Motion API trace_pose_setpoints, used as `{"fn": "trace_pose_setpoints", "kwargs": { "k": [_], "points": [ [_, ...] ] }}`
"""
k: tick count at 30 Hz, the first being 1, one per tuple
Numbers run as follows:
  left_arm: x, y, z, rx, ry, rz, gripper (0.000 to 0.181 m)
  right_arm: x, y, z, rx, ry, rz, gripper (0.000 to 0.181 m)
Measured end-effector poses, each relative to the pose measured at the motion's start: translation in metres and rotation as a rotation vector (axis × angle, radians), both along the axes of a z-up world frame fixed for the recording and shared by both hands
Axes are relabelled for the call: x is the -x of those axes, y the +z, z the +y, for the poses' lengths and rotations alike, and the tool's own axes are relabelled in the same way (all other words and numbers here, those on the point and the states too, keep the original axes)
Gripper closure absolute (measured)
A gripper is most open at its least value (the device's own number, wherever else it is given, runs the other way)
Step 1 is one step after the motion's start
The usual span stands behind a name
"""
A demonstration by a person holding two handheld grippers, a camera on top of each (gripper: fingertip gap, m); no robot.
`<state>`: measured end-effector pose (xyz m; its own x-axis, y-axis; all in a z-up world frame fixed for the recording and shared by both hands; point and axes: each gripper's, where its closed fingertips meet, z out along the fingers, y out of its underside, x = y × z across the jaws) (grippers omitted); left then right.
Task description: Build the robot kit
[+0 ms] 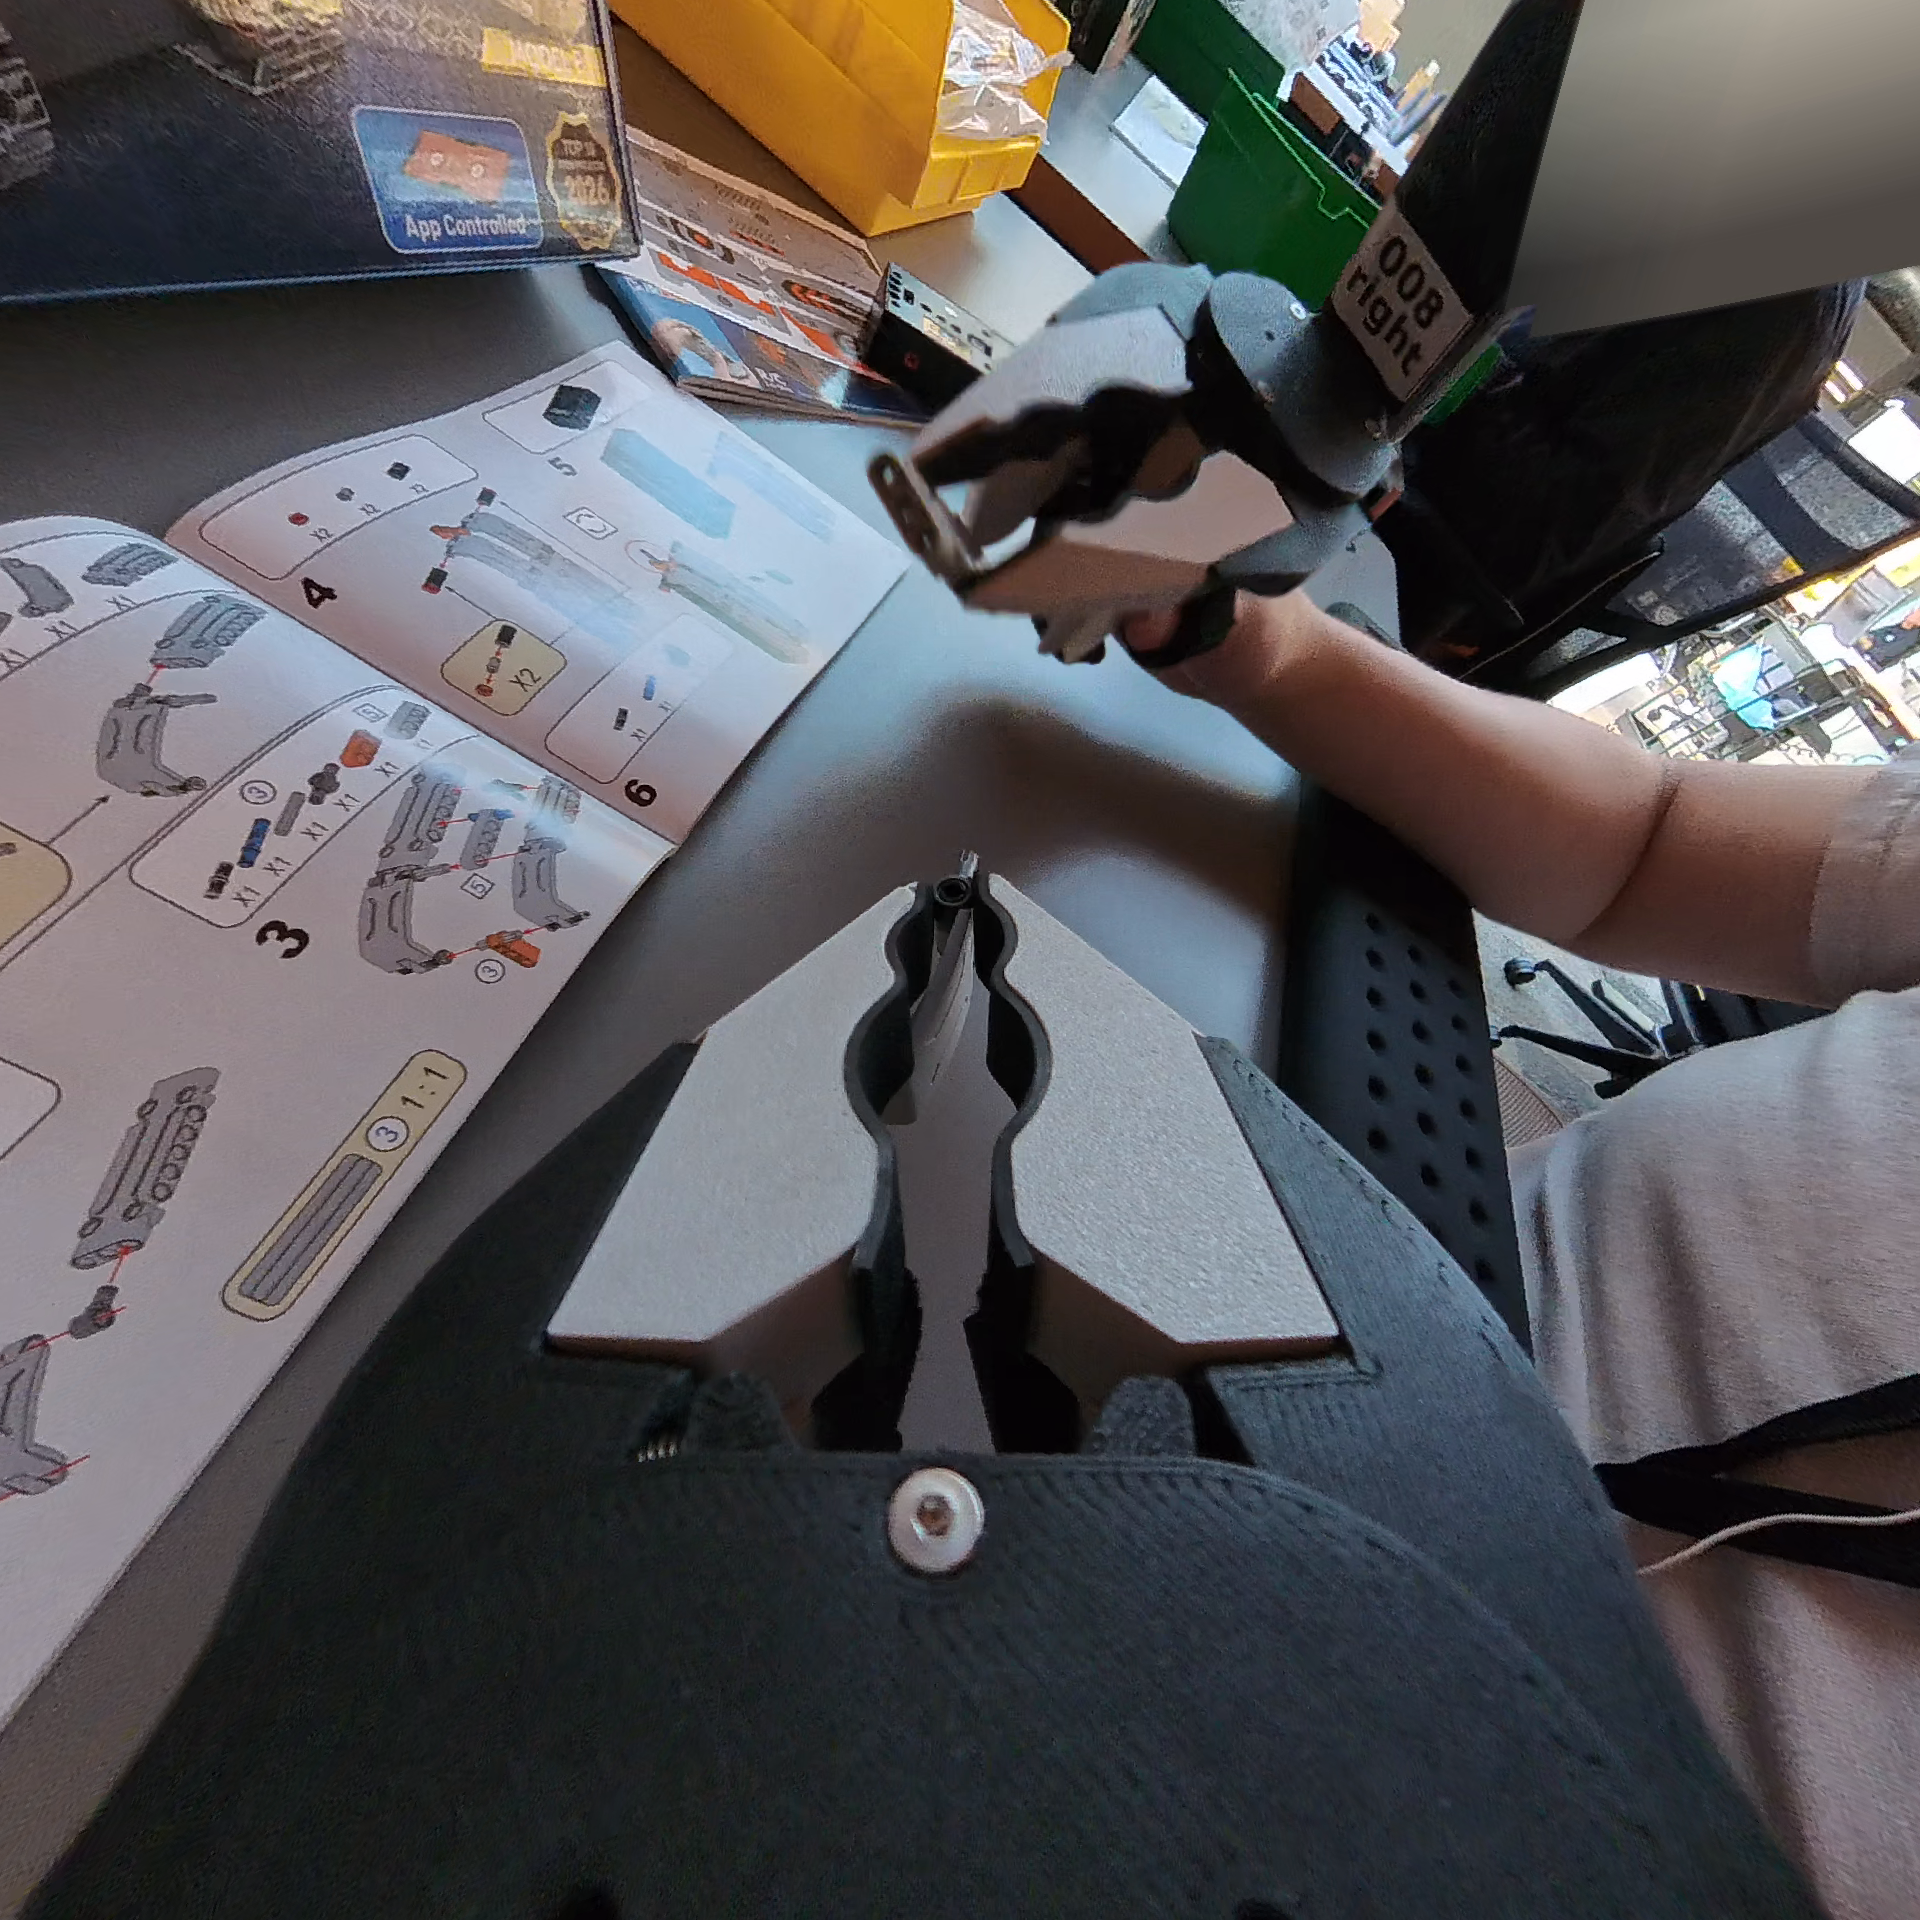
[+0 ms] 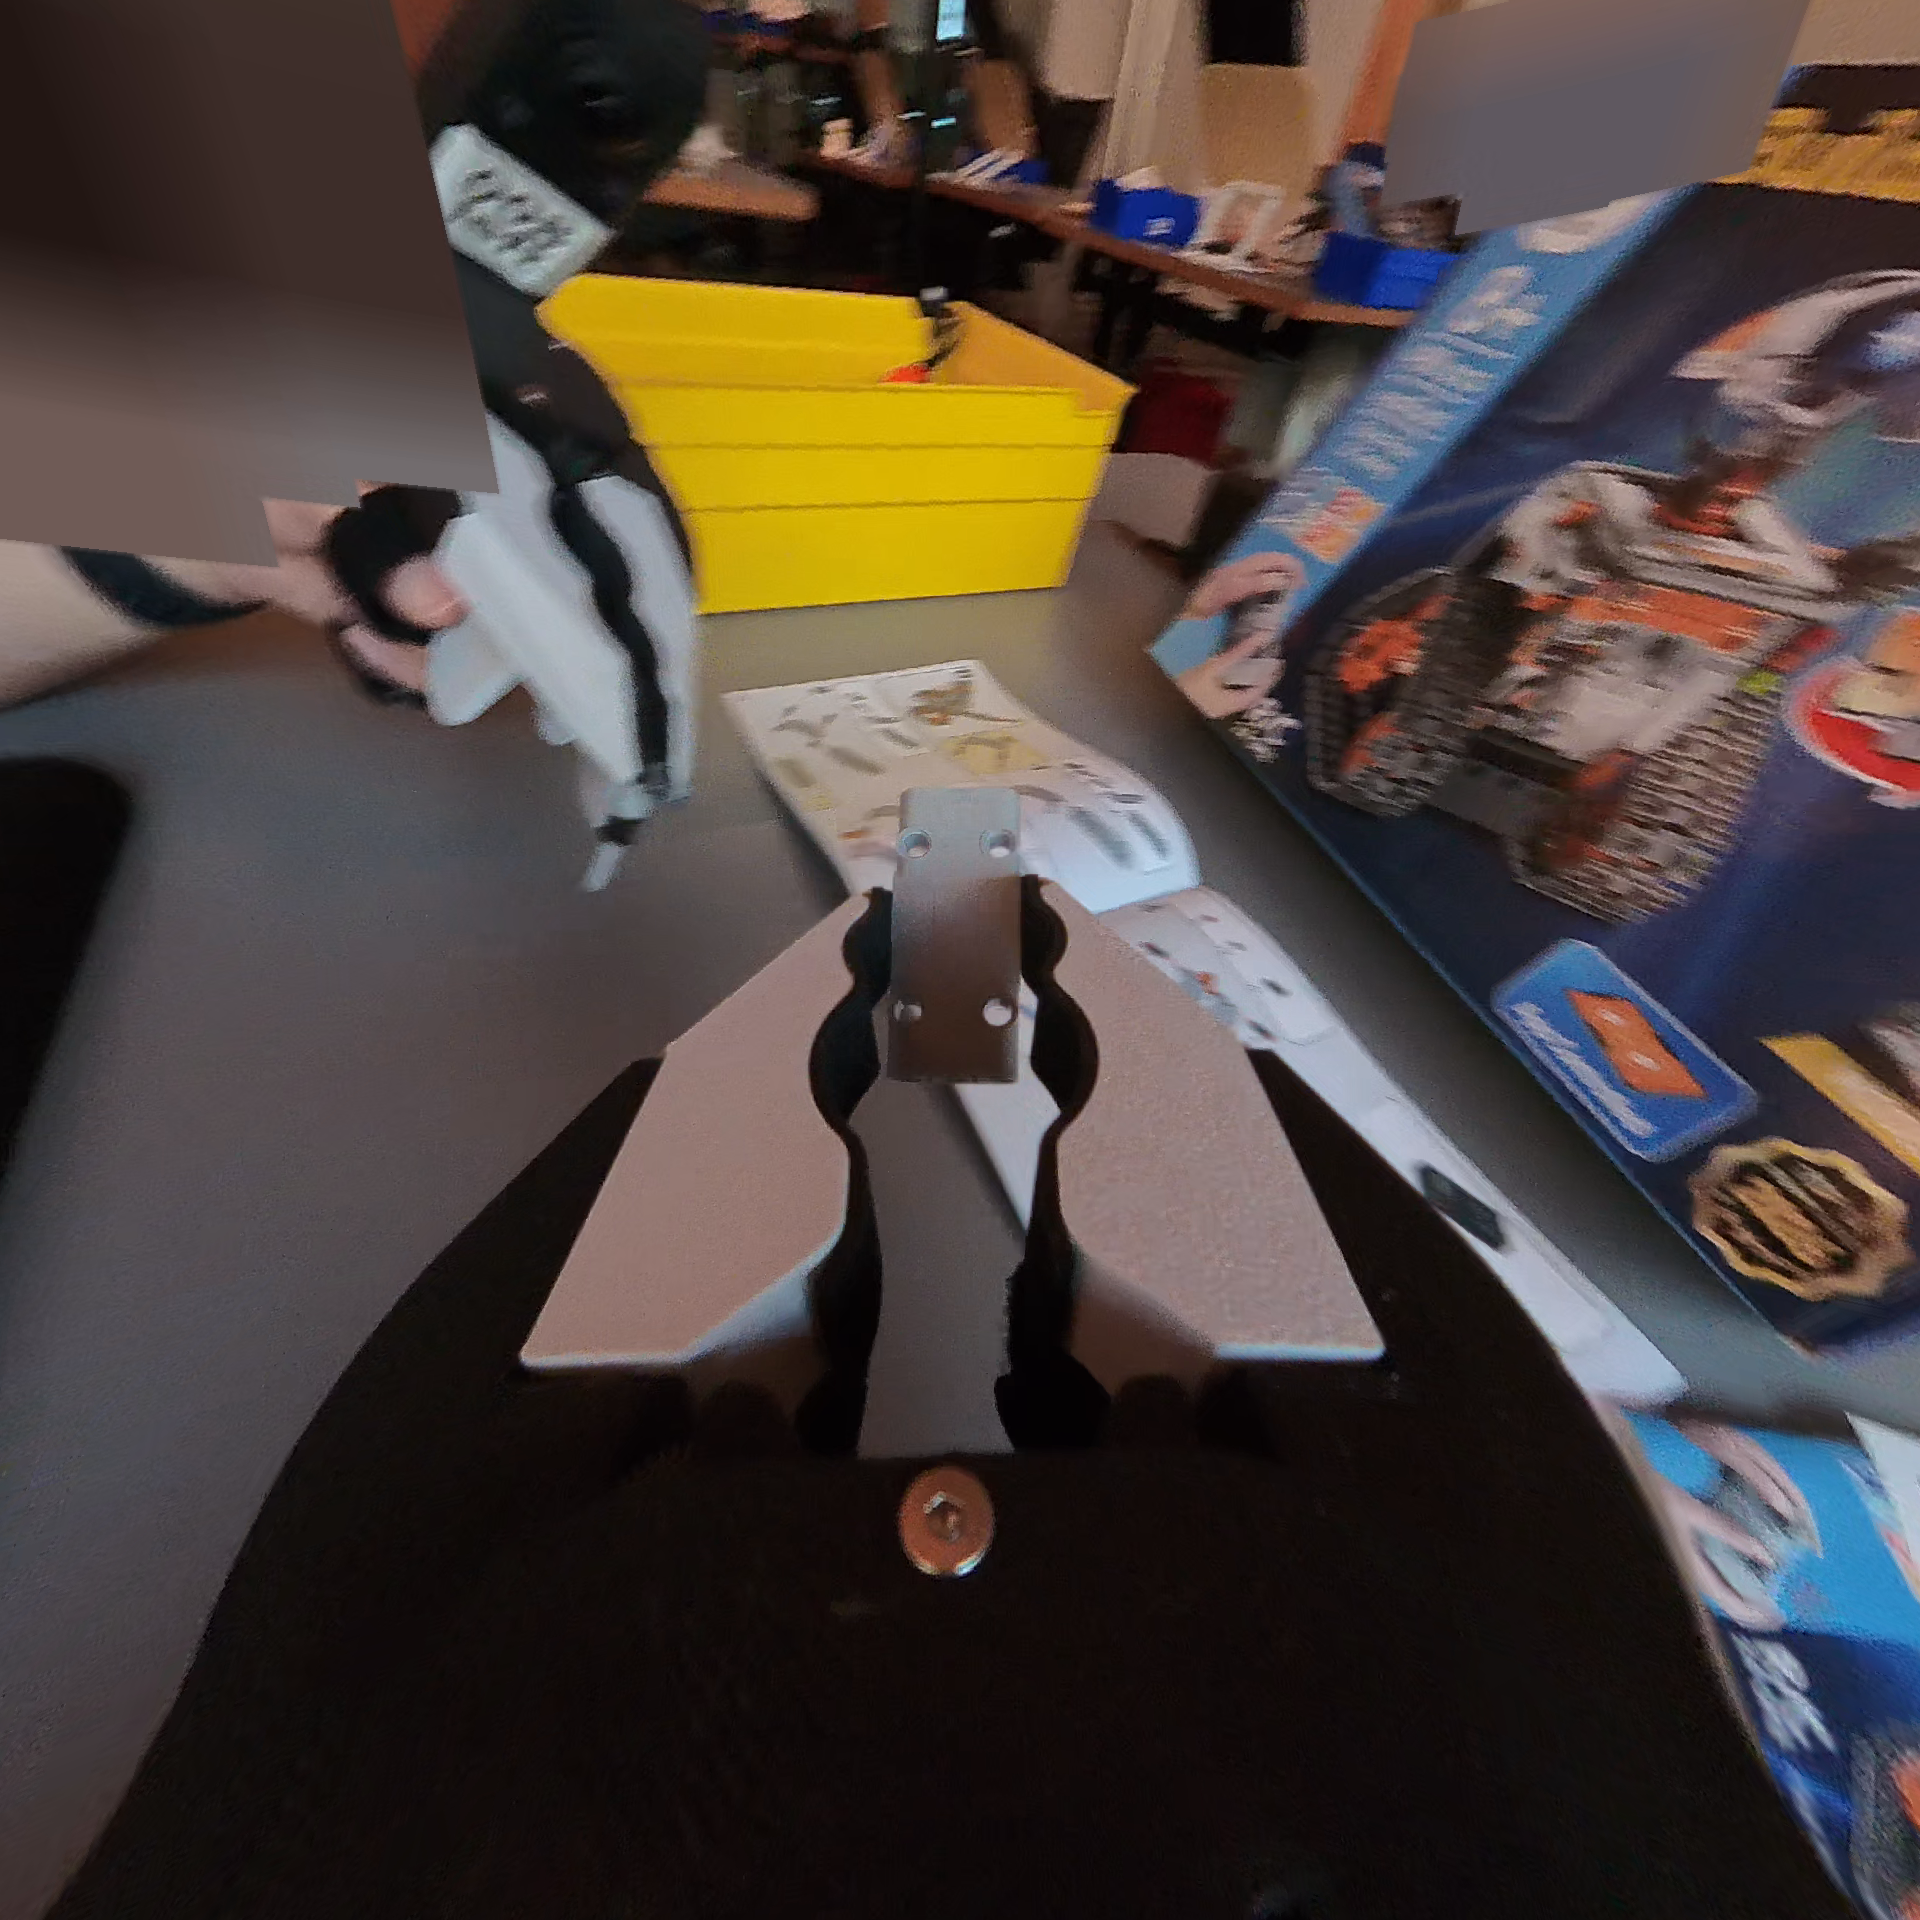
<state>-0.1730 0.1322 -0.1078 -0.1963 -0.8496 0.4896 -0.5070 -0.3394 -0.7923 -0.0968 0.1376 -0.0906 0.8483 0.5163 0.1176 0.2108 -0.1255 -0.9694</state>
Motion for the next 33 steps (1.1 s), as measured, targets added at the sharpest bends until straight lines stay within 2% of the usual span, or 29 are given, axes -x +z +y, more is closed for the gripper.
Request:
{"fn": "trace_pose_setpoints", "kwargs": {
  "k": [4, 9, 13, 18, 28, 33],
  "points": [
    [-0.001, -0.001, 0.001, 0.006, 0.006, 0.001, 0.176, -0.033, 0.009, 0.012, -0.075, -0.177, -0.041, 0.158],
    [-0.002, -0.005, 0.001, -0.003, 0.008, 0.012, 0.176, -0.047, 0.024, 0.025, -0.174, -0.28, -0.135, 0.158],
    [-0.003, -0.009, 0.002, -0.002, 0.009, 0.021, 0.176, -0.045, 0.023, 0.035, -0.187, -0.273, -0.192, 0.158],
    [-0.003, -0.01, 0.004, 0.001, 0.013, 0.023, 0.176, -0.04, 0.021, 0.03, -0.189, -0.237, -0.237, 0.158],
    [-0.002, -0.005, 0.005, 0.002, 0.017, 0.007, 0.176, -0.045, 0.03, 0.023, -0.21, -0.219, -0.151, 0.157],
    [-0.001, -0.001, 0.006, -0.001, 0.022, -0.009, 0.176, -0.063, 0.037, 0.021, -0.238, -0.275, -0.105, 0.158]
  ]
}}
